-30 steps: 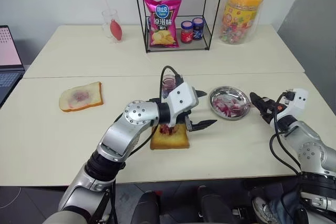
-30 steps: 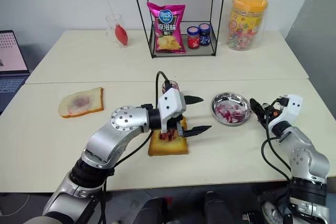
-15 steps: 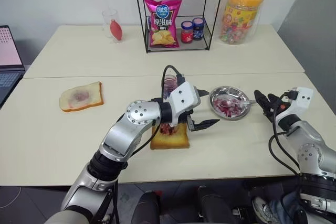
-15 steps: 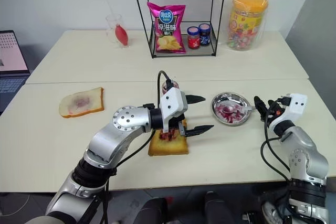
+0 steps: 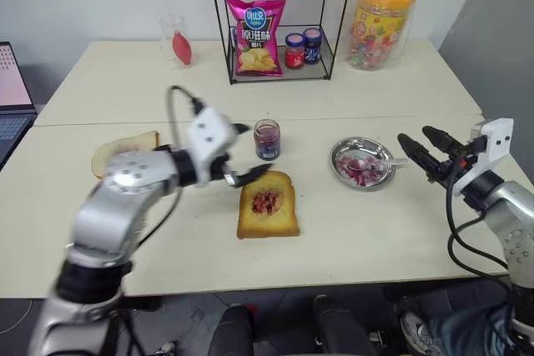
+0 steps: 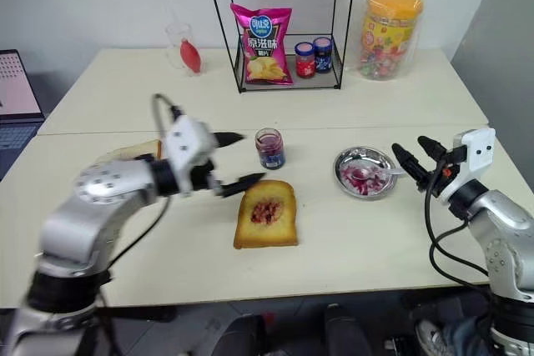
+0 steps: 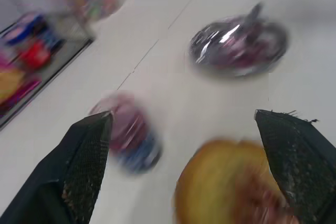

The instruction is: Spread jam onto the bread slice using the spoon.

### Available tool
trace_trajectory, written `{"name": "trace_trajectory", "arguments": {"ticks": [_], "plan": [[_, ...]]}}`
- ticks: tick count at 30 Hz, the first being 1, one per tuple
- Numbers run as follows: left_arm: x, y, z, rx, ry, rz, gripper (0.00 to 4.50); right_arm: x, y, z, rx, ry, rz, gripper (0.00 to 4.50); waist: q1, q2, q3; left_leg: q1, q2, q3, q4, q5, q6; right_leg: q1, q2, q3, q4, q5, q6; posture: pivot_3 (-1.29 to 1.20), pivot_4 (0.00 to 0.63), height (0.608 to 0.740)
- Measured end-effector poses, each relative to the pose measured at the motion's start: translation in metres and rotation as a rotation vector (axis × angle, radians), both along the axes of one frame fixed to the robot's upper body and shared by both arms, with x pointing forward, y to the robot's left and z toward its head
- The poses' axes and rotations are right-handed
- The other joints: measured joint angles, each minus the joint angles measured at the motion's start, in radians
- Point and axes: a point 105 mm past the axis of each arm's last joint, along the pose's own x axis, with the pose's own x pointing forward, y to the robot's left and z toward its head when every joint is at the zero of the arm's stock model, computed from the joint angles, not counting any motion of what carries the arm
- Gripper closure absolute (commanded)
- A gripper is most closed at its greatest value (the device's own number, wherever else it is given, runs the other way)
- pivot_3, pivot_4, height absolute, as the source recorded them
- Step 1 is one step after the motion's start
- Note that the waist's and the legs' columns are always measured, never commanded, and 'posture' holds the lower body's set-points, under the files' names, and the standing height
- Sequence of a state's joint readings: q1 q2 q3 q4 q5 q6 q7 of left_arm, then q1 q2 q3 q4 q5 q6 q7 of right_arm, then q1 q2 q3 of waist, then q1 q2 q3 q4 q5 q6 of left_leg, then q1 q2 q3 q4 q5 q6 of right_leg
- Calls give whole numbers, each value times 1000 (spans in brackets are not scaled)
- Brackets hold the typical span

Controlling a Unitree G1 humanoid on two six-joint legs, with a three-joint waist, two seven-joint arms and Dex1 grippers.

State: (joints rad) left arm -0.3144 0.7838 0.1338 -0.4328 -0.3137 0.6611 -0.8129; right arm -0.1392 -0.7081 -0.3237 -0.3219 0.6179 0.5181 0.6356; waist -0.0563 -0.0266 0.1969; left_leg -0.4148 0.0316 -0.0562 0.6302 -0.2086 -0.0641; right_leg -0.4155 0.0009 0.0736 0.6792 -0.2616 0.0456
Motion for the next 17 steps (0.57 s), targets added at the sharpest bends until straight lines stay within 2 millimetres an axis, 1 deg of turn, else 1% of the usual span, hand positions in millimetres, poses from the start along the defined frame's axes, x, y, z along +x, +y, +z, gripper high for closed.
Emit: {"name": "trace_trajectory", "arguments": {"ticks": [2,4,6,8,11,14,17], "plan": [[-7,24,-8,27,43,56,0,-8,-1,-6,-56,39,47,1274,1,0,0,0,0,0,0,0,0,1,-1,0,-1,0,0,0,150,740],[-16,42,-15,54,73,85,0,-16,-1,-13,-99,90,97,1274,9,-1,0,0,-1,0,1,0,0,1,-2,-1,-1,0,0,0,150,740],[-26,50,-24,90,96,79,0,-25,-2,-19,-151,139,149,1274,13,-1,0,1,-2,0,1,0,0,2,-3,-1,-1,-1,-1,0,150,740],[-34,54,-32,107,115,63,0,-32,-4,-23,-188,176,191,1274,17,-1,0,1,-2,1,1,0,0,2,-3,-1,-1,-3,-5,0,150,740],[-41,54,-38,126,123,38,0,-40,-11,-26,-236,221,217,1274,22,-1,0,3,-2,1,1,0,0,4,-3,0,-1,-4,-6,0,150,740],[-41,52,-36,113,97,20,0,-43,-20,-27,-257,239,205,1274,24,-2,0,5,-1,1,1,0,0,5,-3,-1,-1,-4,-7,0,150,740],[-40,48,-35,81,82,10,0,-44,-21,-29,-258,247,202,1274,24,-2,0,6,-1,1,0,0,0,6,-3,0,-1,-4,-7,0,150,740]]}}
